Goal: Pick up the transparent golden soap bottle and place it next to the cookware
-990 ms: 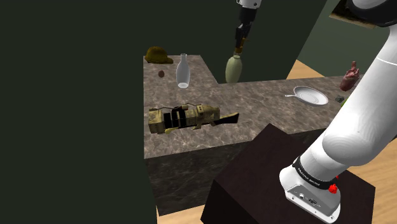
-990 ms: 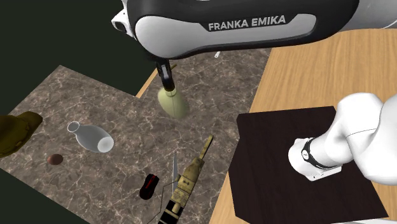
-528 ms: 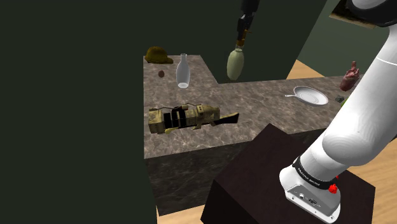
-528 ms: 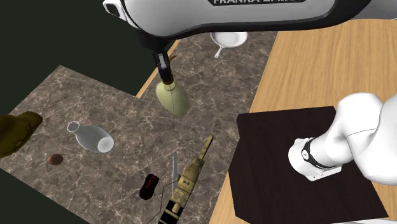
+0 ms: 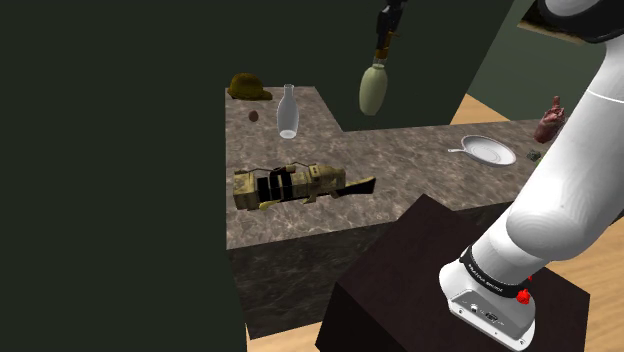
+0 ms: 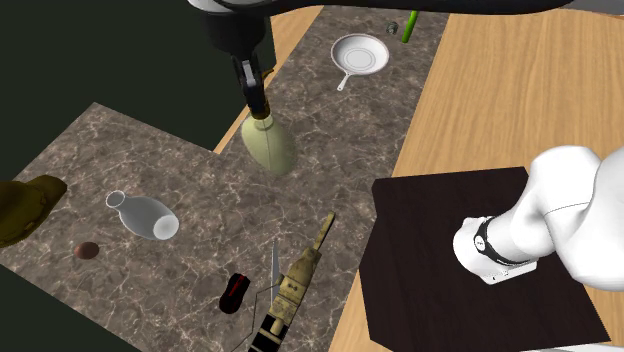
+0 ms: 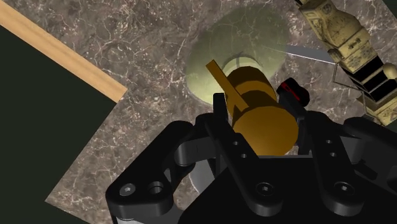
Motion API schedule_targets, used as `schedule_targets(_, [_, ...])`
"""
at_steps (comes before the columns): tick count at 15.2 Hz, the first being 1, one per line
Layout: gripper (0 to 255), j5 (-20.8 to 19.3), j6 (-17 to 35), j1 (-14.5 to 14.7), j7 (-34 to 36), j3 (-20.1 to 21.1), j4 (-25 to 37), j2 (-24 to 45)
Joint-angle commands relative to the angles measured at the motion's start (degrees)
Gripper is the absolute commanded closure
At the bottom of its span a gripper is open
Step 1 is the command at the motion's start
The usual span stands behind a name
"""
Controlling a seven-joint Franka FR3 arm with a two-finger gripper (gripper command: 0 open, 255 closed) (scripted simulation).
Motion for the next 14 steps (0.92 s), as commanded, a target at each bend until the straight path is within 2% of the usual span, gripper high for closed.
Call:
schedule_targets(1, [255,0.17,-1.95,-0.15,-0.05,-0.06,2.50,0.56])
schedule_targets(8, [255,0.90,-8.09,-0.80,-0.29,-0.25,10.85,2.87])
schedule_targets(14, [255,-0.99,-5.92,-3.79,-6.52,-2.88,1.91,-4.01])
